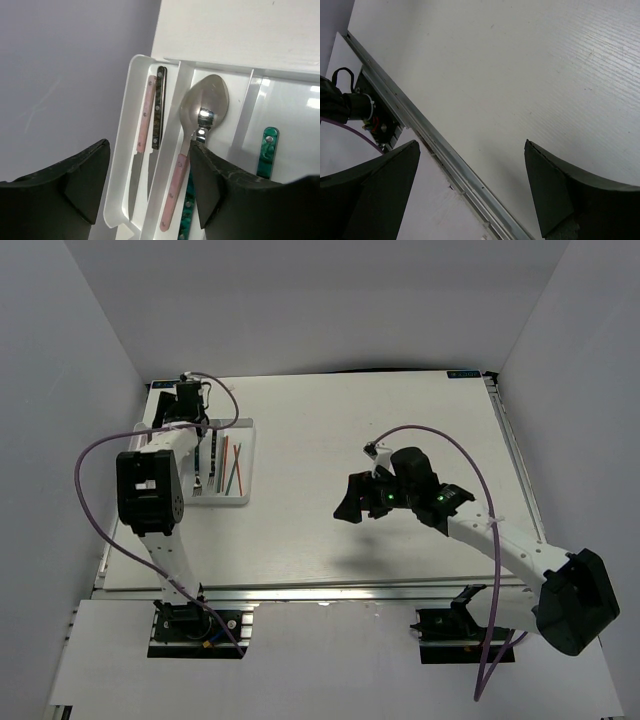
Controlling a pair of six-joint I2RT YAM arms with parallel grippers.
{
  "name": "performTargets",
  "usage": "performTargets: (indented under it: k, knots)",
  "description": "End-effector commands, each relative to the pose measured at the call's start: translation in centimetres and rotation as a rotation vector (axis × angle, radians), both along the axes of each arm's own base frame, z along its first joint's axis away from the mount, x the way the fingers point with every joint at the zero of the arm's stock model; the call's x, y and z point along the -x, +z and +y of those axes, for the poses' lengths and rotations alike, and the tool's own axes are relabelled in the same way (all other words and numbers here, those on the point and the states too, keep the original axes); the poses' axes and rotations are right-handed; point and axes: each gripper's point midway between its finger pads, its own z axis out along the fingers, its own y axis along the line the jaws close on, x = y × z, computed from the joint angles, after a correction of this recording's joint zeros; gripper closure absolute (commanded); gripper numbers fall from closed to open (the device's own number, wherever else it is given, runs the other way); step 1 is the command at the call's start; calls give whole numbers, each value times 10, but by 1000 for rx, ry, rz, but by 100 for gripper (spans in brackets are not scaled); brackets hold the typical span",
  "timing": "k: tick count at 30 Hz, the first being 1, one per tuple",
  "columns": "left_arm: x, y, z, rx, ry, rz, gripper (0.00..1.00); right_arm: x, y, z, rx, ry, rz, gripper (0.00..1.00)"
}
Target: Sort the eating utensils into containers
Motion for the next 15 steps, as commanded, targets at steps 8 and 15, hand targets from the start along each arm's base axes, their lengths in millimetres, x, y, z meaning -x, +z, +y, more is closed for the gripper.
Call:
performTargets:
  k: [8,15]
  knots:
    - [34,126,-41,234,58,-308,17,-19,42,-2,13,-52,-124,10]
    - [116,146,-76,559,96,-429,2,-55,66,-54,214,-304,-288,11]
